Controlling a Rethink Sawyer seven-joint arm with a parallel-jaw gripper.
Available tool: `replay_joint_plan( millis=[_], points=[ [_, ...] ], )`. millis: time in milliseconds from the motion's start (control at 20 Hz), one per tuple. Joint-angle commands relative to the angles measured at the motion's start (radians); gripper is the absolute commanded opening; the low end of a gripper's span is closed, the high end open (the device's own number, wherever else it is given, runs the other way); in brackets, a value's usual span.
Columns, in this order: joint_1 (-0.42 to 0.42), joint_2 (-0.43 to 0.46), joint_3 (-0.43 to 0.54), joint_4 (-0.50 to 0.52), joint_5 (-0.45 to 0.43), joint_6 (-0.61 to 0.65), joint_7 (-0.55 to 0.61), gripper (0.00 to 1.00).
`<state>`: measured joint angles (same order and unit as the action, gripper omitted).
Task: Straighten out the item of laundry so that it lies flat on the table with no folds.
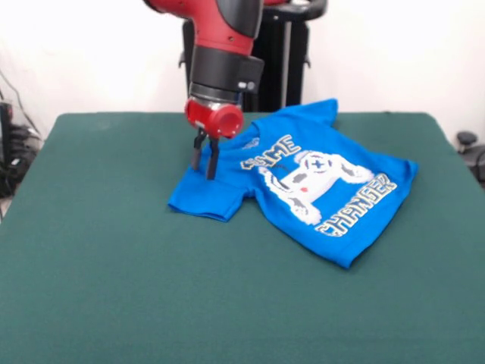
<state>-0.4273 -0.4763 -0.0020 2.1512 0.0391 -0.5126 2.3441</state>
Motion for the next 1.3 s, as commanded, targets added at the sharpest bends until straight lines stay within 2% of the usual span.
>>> replay_joint_plan(
  millis=[50,700,950,1000,1300],
  points=[
    [0.010,0.112,0.083,-0.123,-0.027,0.050,0.103,1.00],
    [0.041,0.137,0.084,-0.159,-0.008,0.053,0.113,1.00],
    [0.111,0.129,0.019,-0.158,0.051,0.088,0.078,1.00],
    [0.130,0.127,0.001,-0.158,0.063,0.104,0.076,0.00],
    [0.227,0.081,-0.084,-0.106,0.189,0.217,0.084,0.00]
  ],
)
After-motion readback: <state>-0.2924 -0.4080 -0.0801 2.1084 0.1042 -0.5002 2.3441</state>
